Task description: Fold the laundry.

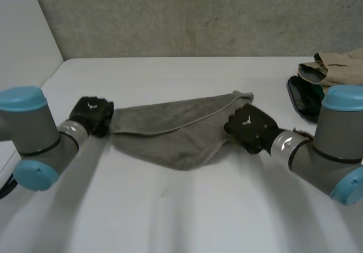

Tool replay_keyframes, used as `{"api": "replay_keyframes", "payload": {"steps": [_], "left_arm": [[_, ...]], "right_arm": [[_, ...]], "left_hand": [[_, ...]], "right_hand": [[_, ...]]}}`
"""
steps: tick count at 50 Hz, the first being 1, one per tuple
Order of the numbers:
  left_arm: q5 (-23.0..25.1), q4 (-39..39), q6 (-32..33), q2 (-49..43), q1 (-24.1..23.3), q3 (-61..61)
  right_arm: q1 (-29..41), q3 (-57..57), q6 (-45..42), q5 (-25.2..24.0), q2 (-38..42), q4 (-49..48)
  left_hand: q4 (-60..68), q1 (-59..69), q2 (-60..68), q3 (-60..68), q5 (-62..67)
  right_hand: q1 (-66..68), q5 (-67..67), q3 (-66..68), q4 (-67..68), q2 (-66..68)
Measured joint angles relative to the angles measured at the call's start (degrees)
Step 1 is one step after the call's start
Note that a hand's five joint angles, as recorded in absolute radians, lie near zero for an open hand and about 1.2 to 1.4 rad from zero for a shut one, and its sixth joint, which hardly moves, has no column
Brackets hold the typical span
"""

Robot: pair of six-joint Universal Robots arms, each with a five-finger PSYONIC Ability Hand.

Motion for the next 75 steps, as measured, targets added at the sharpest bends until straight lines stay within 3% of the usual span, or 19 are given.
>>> {"api": "replay_keyframes", "payload": {"steps": [3,6,11,22,32,39,54,61,69,75], "left_arm": [[-0.8,-0.4,1.4,-0.1,0.3,-0.4],[-1.3,-1.8,1.9,2.0,0.8,-1.0],[-0.9,-3.3,0.7,8.6,2.5,-3.8],[1.7,-8.1,-1.6,19.1,8.5,-14.5],[12.2,-12.2,-0.3,14.2,10.2,-15.8],[16.0,-11.8,-0.7,10.3,8.4,-12.0],[10.6,-10.3,0.0,1.3,2.4,-0.6],[7.7,-11.4,3.8,-3.7,0.1,5.8],[4.1,-12.6,9.2,-6.3,-0.7,9.4],[1.9,-12.5,7.7,0.0,-1.1,7.1]], "right_arm": [[0.3,-0.7,-0.2,2.2,1.4,1.1],[0.6,-1.1,0.9,3.8,1.9,1.5],[1.3,-0.5,3.6,4.8,1.3,1.4],[1.6,1.3,6.5,4.9,0.5,0.0],[1.8,1.2,6.7,5.0,0.4,0.0],[1.7,1.4,6.5,5.0,0.4,0.1],[1.5,1.6,6.1,5.0,0.4,0.2],[1.2,1.5,5.7,5.0,0.4,0.1],[0.9,0.9,5.8,5.3,-0.1,0.2],[0.9,0.0,5.9,6.5,-3.2,2.1]], "left_hand": [[-5.3,-2.3,-5.7,-4.7,-3.8],[-22.7,-20.5,-22.5,-21.8,-21.0],[-34.4,-30.0,-34.0,-33.4,-32.9],[-24.6,-19.7,-24.5,-23.8,-22.8],[-31.0,-26.5,-30.7,-29.9,-29.4],[-37.0,-32.3,-36.5,-36.0,-35.4],[-37.9,-33.1,-37.4,-36.9,-36.4],[-31.4,-26.2,-31.5,-31.0,-29.7],[-1.6,-0.9,-1.6,-1.3,-1.2],[-0.3,-0.9,-0.4,0.0,-0.9]], "right_hand": [[0.0,0.0,0.0,0.0,0.0],[0.0,0.0,0.0,0.0,0.0],[0.0,0.0,0.0,0.0,0.0],[0.0,0.0,0.0,0.0,0.0],[0.0,0.0,0.0,0.0,0.0],[0.0,0.0,0.0,0.0,0.0],[0.0,0.0,0.0,0.0,0.0],[0.0,0.0,0.0,0.0,0.0],[0.0,0.0,0.0,0.0,0.0],[0.0,0.0,0.0,0.0,0.0]]}}
